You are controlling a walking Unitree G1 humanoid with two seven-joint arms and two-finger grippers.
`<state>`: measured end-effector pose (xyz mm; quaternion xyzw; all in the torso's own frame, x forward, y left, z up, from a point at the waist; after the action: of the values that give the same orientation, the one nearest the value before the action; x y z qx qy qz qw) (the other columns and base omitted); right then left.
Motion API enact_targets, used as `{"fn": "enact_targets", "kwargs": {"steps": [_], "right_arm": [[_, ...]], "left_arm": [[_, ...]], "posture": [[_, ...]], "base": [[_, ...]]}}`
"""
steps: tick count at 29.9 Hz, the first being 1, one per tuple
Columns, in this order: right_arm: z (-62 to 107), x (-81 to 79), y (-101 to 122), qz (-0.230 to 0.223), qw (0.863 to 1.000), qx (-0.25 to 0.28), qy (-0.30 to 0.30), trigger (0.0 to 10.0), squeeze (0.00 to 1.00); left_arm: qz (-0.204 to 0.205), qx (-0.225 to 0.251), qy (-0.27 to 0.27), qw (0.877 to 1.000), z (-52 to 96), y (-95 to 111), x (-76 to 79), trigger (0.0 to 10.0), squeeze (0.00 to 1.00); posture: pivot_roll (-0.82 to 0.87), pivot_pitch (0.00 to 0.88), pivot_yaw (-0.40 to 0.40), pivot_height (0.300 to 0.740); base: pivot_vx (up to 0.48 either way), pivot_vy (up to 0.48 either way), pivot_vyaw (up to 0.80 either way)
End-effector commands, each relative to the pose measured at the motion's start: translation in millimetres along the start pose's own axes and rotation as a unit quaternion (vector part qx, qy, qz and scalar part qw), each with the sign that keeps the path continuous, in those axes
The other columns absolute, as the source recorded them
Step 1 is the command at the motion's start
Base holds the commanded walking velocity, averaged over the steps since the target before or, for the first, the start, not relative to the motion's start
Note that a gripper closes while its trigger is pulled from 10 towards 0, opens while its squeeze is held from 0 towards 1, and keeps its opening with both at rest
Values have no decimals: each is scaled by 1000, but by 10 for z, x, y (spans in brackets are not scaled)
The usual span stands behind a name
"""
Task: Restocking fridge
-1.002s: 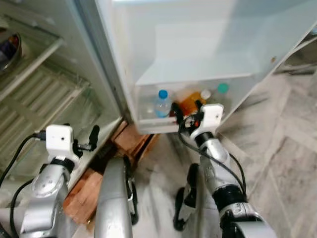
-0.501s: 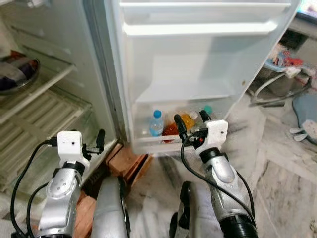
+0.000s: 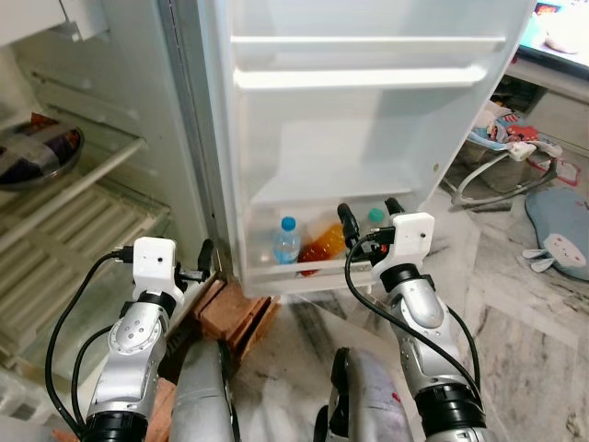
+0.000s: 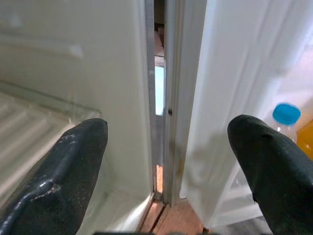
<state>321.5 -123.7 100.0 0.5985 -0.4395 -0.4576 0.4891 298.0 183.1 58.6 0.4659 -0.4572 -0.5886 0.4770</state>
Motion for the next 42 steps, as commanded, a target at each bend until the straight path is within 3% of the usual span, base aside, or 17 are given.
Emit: {"fn": "enact_targets", "kwargs": {"steps": [1,3,5,10,14,21,27,32,39,42], "right_arm": [[-12,16,1,0,1000,-5,-7,10000,0],[-6,5,-22,-2,1000,-10,-9,10000,0],[-7,6,-29,-4,1000,-11,-10,10000,0],[23,74,-138,-13,999,-34,-26,10000,0],[65,116,-187,-10,998,-44,-34,10000,0],[133,124,-230,-15,997,-54,-44,10000,0],[118,96,-265,-17,997,-66,-45,10000,0],[70,-46,-247,10,998,-64,-9,10000,0],[77,-40,-265,-14,997,-73,-6,10000,0],[52,2,-108,-1,999,-30,-21,10000,0]], "left_arm": [[17,-4,-11,1000,-20,-19,4,10000,0],[55,-27,-39,997,-15,-92,43,10000,0],[60,-28,-49,997,-14,-101,58,10000,0],[48,-35,-19,998,-3,-168,-9,10000,0],[-7,-20,15,1000,-7,-159,-108,10000,0],[7,-33,30,999,34,-178,-140,10000,0],[-9,-27,27,999,5,-159,-104,10000,0],[-18,-23,31,999,-24,-105,-129,10000,0],[-15,-25,38,999,-26,-81,-140,10000,0],[-17,-26,35,999,-15,-89,-118,10000,0]], "posture": [[129,0,-37,691],[132,0,-34,706],[132,0,-34,711],[138,0,-36,740],[140,0,-35,740],[133,0,-23,740],[122,0,-8,740],[115,0,2,740],[124,0,0,740],[129,0,-2,740]], "base": [[0,0,0],[0,0,0],[0,0,0],[0,0,0],[0,0,0],[0,0,0],[0,0,0],[-49,0,0],[-289,-179,0],[-175,-271,0]]}}
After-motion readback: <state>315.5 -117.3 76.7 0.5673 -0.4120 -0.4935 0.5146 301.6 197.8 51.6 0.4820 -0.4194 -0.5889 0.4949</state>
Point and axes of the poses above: a point about 5 cm out from each wrist's last joint towards the gripper, its own z axis pointing back from the gripper into the wrist, its own y axis along the axis of the wrist's last joint, x = y × z, the point moved 3 cm from there along -z, pointing out of the wrist towards the gripper, and after that the axes turned 4 degrees about -z, right-handed, at the moved point
